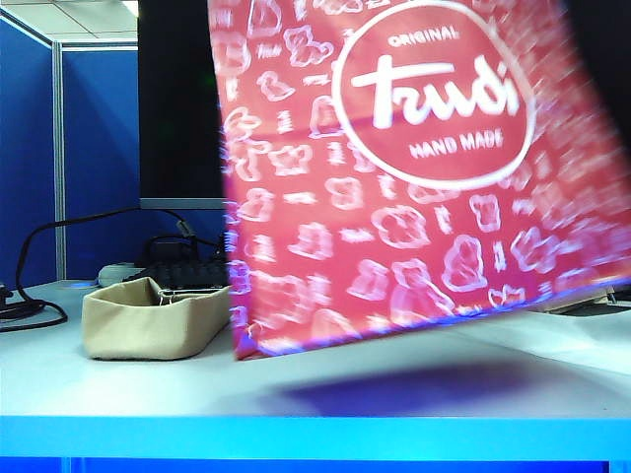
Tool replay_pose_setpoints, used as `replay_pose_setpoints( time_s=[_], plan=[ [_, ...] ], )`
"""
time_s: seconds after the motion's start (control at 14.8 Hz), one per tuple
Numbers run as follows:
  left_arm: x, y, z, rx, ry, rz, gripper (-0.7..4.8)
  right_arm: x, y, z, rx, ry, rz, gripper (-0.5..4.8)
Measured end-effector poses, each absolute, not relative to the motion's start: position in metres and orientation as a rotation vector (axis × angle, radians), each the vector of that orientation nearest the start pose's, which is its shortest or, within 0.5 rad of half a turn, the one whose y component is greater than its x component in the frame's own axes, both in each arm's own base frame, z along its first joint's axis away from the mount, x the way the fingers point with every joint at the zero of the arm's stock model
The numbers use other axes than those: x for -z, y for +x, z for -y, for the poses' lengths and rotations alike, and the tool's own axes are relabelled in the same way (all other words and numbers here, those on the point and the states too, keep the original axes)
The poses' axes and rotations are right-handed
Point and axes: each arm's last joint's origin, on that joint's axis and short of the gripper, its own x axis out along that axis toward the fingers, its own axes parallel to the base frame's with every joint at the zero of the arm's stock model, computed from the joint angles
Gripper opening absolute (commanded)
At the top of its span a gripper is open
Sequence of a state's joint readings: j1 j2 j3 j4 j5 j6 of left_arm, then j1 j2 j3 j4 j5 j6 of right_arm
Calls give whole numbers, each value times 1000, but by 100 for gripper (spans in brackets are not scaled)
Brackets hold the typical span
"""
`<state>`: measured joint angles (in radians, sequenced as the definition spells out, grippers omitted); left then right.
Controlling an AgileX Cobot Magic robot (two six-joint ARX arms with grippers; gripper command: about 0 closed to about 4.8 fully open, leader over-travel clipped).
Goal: Open the paper bag and put two oranges into the paper bag.
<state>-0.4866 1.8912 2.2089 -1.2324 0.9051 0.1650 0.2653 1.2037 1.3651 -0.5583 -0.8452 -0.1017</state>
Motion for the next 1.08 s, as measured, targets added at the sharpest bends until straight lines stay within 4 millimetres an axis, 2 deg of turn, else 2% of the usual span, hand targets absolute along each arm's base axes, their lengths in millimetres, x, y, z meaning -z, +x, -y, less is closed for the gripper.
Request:
replay_pose_setpoints(
  time_s=[0.14,0.2,0.34,0.41,0.88,0.95,1.08],
  plan=[
    [-414,317,202,1392,-84,-874,-5,-415,224,-83,-1112,33,-342,-6],
    [-406,316,214,1441,-94,-904,37,-417,226,-84,-1106,50,-328,-6],
    [-406,312,220,1458,-87,-909,414,-420,227,-84,-1096,48,-304,-6],
    [-406,312,220,1457,-86,-909,479,-420,227,-84,-1097,47,-300,-6],
    [-407,313,219,1411,-77,-914,479,-421,228,-83,-1067,46,-294,-6],
    [-411,313,219,1402,-67,-896,479,-422,229,-83,-1046,38,-279,-6],
    [-438,308,213,1325,17,-777,479,-427,233,-83,-985,15,-218,-6]
  ],
)
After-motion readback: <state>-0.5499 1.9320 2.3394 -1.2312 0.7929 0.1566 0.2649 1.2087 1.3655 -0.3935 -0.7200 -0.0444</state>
